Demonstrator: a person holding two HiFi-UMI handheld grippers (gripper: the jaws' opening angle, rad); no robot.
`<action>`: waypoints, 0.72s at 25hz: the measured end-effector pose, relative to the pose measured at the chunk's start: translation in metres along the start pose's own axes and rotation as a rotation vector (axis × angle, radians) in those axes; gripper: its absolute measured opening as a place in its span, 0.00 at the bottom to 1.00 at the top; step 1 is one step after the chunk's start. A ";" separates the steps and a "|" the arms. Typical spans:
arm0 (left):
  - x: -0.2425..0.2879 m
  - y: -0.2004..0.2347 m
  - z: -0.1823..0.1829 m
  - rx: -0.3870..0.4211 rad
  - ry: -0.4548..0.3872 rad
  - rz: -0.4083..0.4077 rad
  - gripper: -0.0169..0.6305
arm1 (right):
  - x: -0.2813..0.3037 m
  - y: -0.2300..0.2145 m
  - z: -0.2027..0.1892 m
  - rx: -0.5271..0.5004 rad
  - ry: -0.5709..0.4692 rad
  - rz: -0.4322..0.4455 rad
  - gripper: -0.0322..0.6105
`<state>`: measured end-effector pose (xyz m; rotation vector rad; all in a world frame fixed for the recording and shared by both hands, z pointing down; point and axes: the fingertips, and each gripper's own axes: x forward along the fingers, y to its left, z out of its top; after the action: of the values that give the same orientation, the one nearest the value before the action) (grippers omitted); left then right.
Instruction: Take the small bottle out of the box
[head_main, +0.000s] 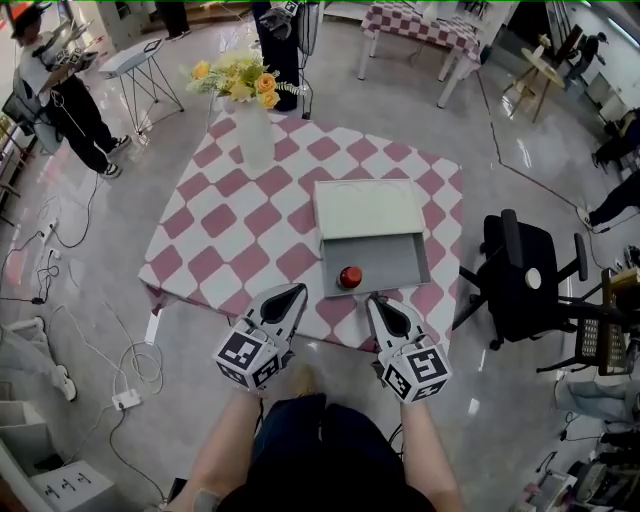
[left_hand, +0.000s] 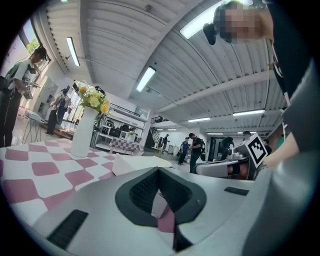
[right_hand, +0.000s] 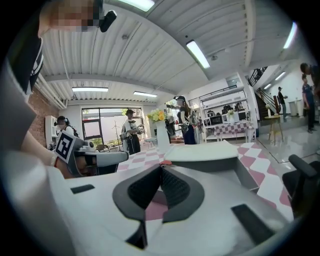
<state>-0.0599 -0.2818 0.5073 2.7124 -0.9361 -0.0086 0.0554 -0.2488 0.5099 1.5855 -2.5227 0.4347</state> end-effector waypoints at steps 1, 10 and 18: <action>0.002 0.001 -0.001 -0.002 0.003 -0.009 0.03 | 0.002 0.000 0.000 -0.003 0.001 -0.004 0.06; 0.022 0.008 -0.010 -0.011 0.024 -0.044 0.03 | 0.022 -0.003 -0.007 -0.048 0.028 -0.009 0.19; 0.031 0.018 -0.024 -0.027 0.054 -0.025 0.03 | 0.041 -0.014 -0.011 -0.076 0.063 -0.001 0.33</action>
<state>-0.0444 -0.3080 0.5372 2.6851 -0.8808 0.0461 0.0497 -0.2860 0.5336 1.5211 -2.4611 0.3780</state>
